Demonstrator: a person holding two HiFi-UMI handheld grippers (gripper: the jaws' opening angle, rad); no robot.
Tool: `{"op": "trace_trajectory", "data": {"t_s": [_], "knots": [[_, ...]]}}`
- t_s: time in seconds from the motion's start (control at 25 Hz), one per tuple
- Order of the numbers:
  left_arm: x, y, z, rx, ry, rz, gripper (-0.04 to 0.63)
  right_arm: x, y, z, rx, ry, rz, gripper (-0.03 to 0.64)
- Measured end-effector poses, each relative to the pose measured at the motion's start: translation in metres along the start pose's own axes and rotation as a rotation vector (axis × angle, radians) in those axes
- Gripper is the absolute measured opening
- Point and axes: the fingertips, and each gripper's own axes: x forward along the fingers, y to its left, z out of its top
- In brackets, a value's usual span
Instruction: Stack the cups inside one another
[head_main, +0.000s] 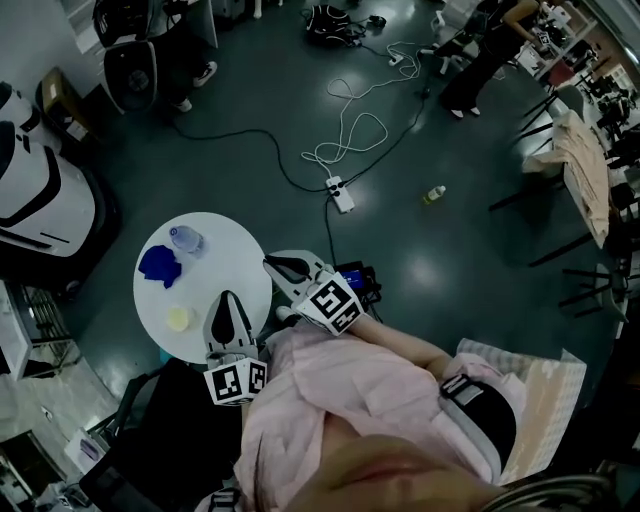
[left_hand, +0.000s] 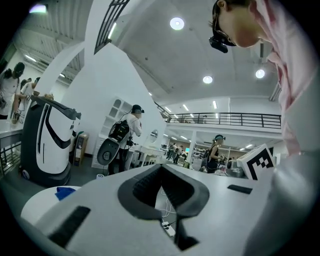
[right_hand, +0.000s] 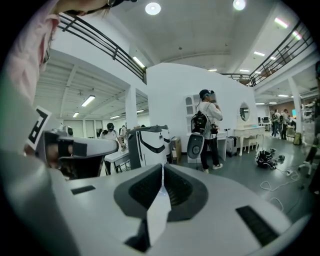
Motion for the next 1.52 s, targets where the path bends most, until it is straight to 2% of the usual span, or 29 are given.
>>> {"op": "trace_trajectory", "data": {"t_s": [0.24,0.52,0.84,1.12,1.32,1.52], "knots": [[0.006,-0.015,0.003,0.005,0.007,-0.011,0.015,-0.012,-0.010,0.005,0.019,0.005,-0.014,0.035],[-0.007,-0.008,0.006,-0.004,-0.015,0.034,0.015,-0.008,0.001,0.006,0.008,0.006,0.020,0.035],[-0.033,0.009,0.009,-0.015,-0.041,0.134,0.015,0.005,0.025,0.004,-0.015,0.029,0.106,0.035],[-0.049,0.011,0.024,0.003,-0.067,0.210,0.015,0.005,0.036,0.025,-0.050,0.020,0.175,0.035],[-0.066,0.037,0.029,0.013,-0.104,0.268,0.015,0.029,0.062,0.028,-0.107,0.000,0.236,0.035],[-0.096,0.047,0.018,-0.019,-0.080,0.340,0.015,0.032,0.097,0.020,-0.107,0.034,0.319,0.035]]}}
